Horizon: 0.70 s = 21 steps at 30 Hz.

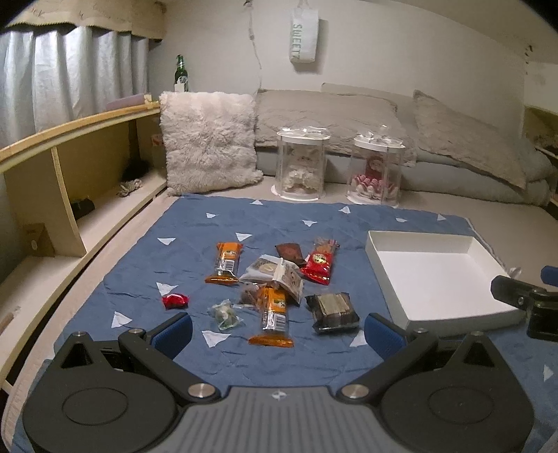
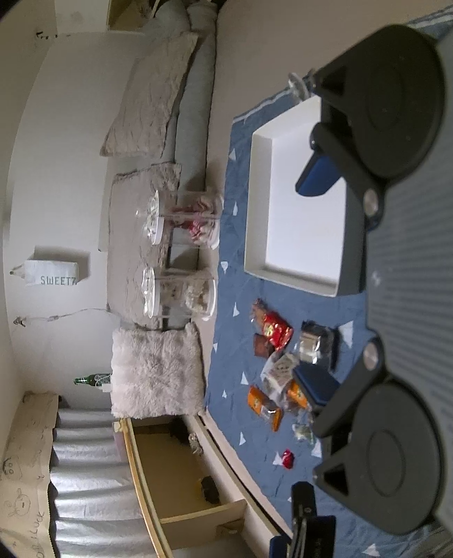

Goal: Organize snacks
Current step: 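Grasp the dark square cake with the right tool while the left tool grasps the orange bar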

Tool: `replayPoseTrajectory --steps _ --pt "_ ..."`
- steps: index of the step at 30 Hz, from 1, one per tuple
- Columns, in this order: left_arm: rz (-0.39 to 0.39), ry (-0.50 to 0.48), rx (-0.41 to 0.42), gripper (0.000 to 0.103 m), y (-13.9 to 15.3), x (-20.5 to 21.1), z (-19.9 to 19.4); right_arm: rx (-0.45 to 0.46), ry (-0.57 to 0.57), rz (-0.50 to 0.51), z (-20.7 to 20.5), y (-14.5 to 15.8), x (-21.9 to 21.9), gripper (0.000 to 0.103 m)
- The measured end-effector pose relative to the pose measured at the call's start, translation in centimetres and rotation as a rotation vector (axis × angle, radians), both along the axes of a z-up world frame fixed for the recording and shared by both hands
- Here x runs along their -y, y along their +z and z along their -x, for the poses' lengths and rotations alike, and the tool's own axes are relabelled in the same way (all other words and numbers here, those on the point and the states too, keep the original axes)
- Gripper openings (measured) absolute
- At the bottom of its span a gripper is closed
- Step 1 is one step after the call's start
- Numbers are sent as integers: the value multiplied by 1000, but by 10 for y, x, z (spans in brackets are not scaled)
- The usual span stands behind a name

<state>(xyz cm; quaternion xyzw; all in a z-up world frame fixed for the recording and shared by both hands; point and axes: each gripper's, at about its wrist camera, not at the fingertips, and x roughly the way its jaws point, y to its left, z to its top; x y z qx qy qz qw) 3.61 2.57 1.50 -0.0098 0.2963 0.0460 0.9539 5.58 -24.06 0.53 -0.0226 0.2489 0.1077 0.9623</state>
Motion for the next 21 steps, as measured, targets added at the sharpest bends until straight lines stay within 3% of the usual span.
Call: replayPoseTrajectory --steps 9,21 --pt "66 44 -53 103 0 -22 -31 -52 32 -41 -29 -1 -9 103" --pt "-38 141 -70 103 -3 -44 -98 -112 78 -38 -93 -11 -42 103"
